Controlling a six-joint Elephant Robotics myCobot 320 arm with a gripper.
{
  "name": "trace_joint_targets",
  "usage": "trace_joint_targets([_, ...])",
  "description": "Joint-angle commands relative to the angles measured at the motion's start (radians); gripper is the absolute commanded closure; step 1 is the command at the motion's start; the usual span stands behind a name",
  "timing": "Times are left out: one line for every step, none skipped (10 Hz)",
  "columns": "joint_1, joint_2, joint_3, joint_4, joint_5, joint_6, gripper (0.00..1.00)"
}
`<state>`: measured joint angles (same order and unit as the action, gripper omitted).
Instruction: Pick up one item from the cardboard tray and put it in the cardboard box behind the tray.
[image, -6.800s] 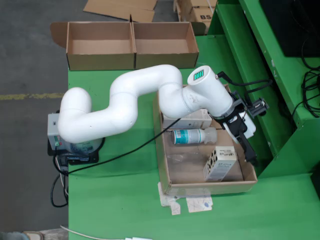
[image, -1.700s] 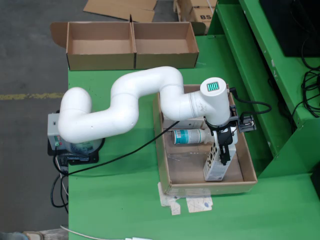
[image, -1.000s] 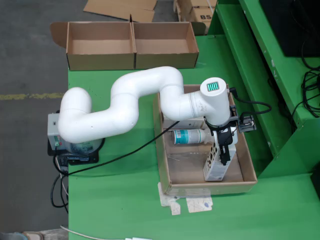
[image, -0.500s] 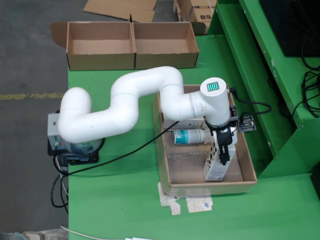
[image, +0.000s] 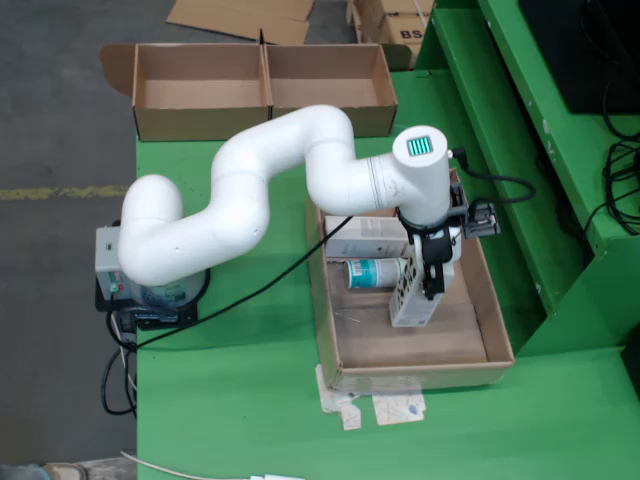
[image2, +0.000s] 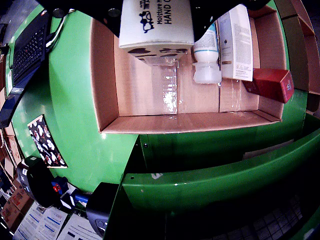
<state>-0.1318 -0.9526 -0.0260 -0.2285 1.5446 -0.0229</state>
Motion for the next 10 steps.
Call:
trace_joint_targets([0.064,0.142,0.026,-0.083,-0.016,0.021,1.00])
trace_joint_targets([0.090,0.196,0.026,-0.124,-0.014,0.033,1.00])
trace_joint_targets([0.090,0.196,0.026,-0.124,-0.014,0.033,1.00])
trace_joint_targets([0.122,0.245,0.026,-0.142,-0.016,0.046,1.00])
trace_joint_targets([0.153,0.269,0.026,-0.117,-0.030,0.041,1.00])
trace_joint_targets([0.199,0.284,0.026,-0.043,-0.062,0.042,1.00])
trace_joint_targets([0.213,0.302,0.026,0.002,-0.075,0.039,1.00])
trace_joint_targets([0.213,0.302,0.026,0.002,-0.075,0.039,1.00])
trace_joint_targets([0.233,0.328,0.026,0.068,-0.100,0.042,1.00])
trace_joint_targets([0.265,0.367,0.026,0.104,-0.136,0.057,1.00])
